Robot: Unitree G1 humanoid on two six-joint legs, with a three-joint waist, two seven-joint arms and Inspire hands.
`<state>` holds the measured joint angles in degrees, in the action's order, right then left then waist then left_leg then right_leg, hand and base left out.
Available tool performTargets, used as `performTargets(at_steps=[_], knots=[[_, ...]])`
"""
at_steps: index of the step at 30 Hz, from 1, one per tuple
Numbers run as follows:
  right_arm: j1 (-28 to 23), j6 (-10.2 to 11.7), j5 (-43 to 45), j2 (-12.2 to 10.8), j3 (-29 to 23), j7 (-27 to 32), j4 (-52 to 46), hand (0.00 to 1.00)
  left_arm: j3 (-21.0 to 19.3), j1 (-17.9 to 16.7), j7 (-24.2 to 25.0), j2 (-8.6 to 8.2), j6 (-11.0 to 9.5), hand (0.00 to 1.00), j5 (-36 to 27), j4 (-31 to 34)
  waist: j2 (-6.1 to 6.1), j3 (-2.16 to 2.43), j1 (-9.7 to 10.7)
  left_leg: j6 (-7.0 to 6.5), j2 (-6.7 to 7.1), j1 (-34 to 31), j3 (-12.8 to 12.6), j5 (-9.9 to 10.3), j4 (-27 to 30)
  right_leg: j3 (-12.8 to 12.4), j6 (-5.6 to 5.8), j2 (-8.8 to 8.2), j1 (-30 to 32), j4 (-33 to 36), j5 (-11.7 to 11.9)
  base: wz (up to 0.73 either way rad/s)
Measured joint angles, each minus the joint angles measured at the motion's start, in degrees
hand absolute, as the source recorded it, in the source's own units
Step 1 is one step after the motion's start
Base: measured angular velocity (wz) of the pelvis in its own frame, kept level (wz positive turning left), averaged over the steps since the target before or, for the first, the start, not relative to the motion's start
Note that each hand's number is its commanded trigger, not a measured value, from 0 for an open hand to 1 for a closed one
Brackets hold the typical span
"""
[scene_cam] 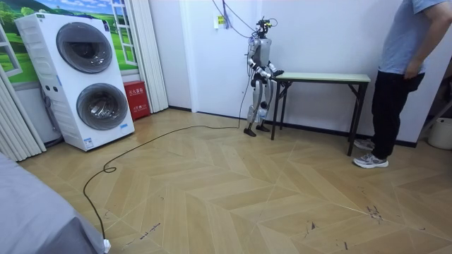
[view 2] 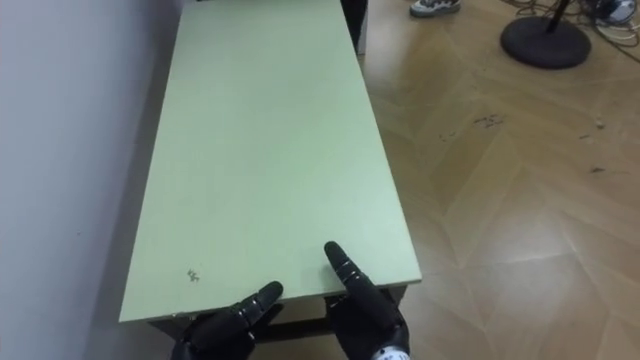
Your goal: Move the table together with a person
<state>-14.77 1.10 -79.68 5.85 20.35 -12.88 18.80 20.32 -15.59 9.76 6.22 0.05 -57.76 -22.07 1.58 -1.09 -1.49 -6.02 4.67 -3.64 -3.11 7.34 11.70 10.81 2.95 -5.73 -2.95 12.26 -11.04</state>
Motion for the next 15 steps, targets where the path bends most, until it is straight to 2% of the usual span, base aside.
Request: performTargets(at_steps=[6, 12, 15], knots=[[0.06, -1.32, 0.01, 0.19, -0.31, -2.32, 0.01, 0.0, -0.27, 0.2, 0.13, 0.03, 0.52, 0.0, 0.0, 0.0, -1.01, -0.06, 0.0, 0.01, 0.05, -0.18, -0.04, 0.02, -0.06, 0.01, -0.02, 0.02, -0.05, -0.59, 0.01, 0.0], [0.07, -1.98, 0.46, 0.31, -0.31, -3.49, 0.06, 0.0, -0.48, 0.37, 0.83, 0.07, 1.38, 0.0, -0.02, 0.0, -0.95, 0.05, -0.02, 0.0, 0.05, -0.11, -0.05, 0.02, 0.04, 0.02, -0.04, 0.01, -0.09, -0.59, 0.03, 0.0], [0.38, -2.0, 3.81, 0.4, -0.38, -5.24, 1.44, 0.0, -0.75, 0.5, 2.0, -0.24, 1.47, 0.0, 0.79, -0.62, -0.63, 0.14, -0.07, 0.02, 0.04, -0.23, -0.05, 0.07, 0.01, 0.1, -0.04, 0.02, -0.03, -0.59, 0.03, 0.0]])
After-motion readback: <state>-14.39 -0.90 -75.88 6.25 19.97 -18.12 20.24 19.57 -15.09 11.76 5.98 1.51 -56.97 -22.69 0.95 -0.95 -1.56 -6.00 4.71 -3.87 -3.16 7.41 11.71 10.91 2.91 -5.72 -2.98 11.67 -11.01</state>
